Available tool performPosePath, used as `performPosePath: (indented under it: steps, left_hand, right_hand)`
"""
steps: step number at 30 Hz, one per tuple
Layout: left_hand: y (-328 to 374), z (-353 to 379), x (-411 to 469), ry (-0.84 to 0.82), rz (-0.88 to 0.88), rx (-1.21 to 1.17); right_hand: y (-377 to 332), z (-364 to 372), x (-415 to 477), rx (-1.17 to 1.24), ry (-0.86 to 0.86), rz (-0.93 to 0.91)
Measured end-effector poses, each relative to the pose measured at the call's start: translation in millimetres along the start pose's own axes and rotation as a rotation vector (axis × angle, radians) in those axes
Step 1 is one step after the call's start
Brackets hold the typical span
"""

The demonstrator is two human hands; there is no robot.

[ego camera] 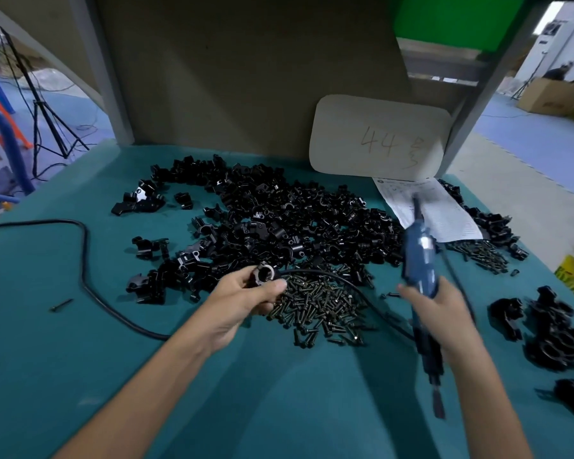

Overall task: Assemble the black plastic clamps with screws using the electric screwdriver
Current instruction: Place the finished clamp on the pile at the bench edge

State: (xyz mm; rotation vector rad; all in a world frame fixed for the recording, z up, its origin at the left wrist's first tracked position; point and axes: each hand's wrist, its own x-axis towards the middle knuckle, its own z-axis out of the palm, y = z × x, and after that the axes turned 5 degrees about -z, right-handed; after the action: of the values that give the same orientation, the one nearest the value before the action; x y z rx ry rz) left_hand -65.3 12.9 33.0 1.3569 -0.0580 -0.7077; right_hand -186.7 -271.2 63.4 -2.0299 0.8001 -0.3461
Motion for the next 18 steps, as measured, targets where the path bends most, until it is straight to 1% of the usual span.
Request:
performPosePath:
  steps: [1,2,4,6,8,10,11,12,14,15,18]
  left_hand:
    - [-1,1,1,0.037,-0.005,0.065]
    - [-3,1,2,0.092,0.002,0.130]
    - [-8,2,2,0.199,0.080,0.276]
    - [-12,3,1,0.220,0.180,0.409]
    - [-14,3,-1,0.205,0.249,0.506]
    - [-16,1,-2,0.225,0.295,0.568]
    - [-18,0,-2,0.245,0.318,0.594]
    - [-20,-1,-3,0.263,0.338,0.613]
    - [-24,-2,-2,0.273,0.351,0.648]
    - [-27,-3,-1,0.265,0.333,0.664]
    - [-35,-2,1,0.215,0.238,0.699]
  right_hand:
    - [5,1,-4,-0.184,-0.015,-0.034]
    - [10,4,-6,-0.301,-0.020,-0.055]
    - [20,10,-5,-0.456,-0.036,-0.096]
    - [27,17,-3,-0.608,-0.064,-0.098]
    - [27,21,-4,-0.713,0.004,-0.118]
    - [20,27,-13,-0.697,0.116,-0.313]
    - [16,32,-20,-0.640,0.115,-0.418]
    - [13,38,-27,-0.600,0.046,-0.482]
    - [13,53,-40,-0.633,-0.159,-0.503]
    - [16,58,-42,-0.672,-0.220,-0.490]
    - [18,62,-41,-0.698,-0.228,-0.445]
